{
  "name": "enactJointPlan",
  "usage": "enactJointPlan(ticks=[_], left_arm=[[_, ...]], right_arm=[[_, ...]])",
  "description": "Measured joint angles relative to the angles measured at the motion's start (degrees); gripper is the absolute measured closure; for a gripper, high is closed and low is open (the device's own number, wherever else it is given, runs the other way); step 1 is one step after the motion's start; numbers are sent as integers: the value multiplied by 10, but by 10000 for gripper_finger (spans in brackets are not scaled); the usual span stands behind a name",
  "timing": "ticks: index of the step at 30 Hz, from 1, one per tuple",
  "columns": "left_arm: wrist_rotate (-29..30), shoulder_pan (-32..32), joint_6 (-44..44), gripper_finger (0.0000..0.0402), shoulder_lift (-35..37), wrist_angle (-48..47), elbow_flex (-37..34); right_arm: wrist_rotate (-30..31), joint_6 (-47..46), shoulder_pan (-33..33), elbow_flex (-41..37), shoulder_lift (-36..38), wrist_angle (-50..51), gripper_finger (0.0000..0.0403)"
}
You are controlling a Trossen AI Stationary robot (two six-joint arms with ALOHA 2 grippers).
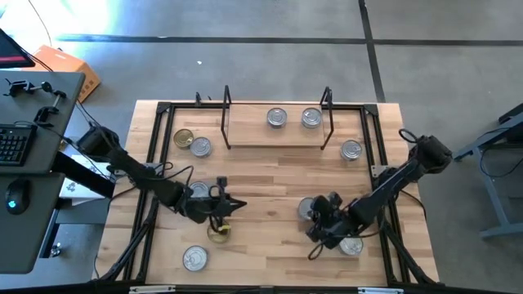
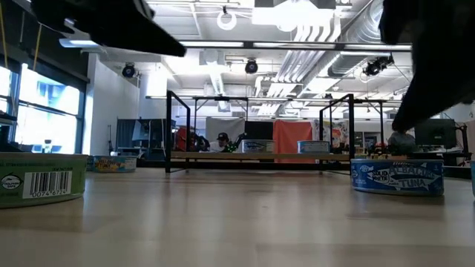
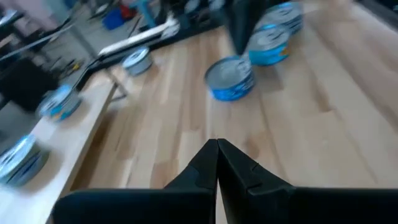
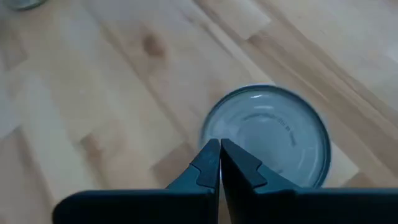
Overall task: Stack canned seafood by type on shelf
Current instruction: Put the blue tuna can on the shelf
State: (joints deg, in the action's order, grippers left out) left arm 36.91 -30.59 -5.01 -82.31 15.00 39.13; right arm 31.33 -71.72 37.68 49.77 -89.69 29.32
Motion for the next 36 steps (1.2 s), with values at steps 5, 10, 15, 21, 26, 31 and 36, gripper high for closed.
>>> enactJointPlan(ticks=[5, 10, 15, 21, 26, 31, 36], left_arm=[[-68, 25, -45, 402, -29, 63, 0], [-78, 33, -34, 401, -42, 67, 0], [-79, 27, -27, 402, -42, 68, 0], [-79, 20, -27, 401, -42, 64, 0], [-79, 20, -25, 401, -42, 63, 0], [-79, 20, -27, 401, -42, 63, 1], [-79, 25, -34, 402, -42, 64, 1]], right_arm=[[-35, 57, -61, -51, 0, -101, 399], [-54, 140, -123, -72, -6, -196, 399], [-80, 240, -164, -33, -39, -202, 399], [-92, 198, -136, 66, -37, 52, 399], [-159, 63, -95, 92, -37, 206, 399], [-157, 32, -77, 51, -44, 140, 399], [-143, 76, -115, 39, -77, 16, 399]])
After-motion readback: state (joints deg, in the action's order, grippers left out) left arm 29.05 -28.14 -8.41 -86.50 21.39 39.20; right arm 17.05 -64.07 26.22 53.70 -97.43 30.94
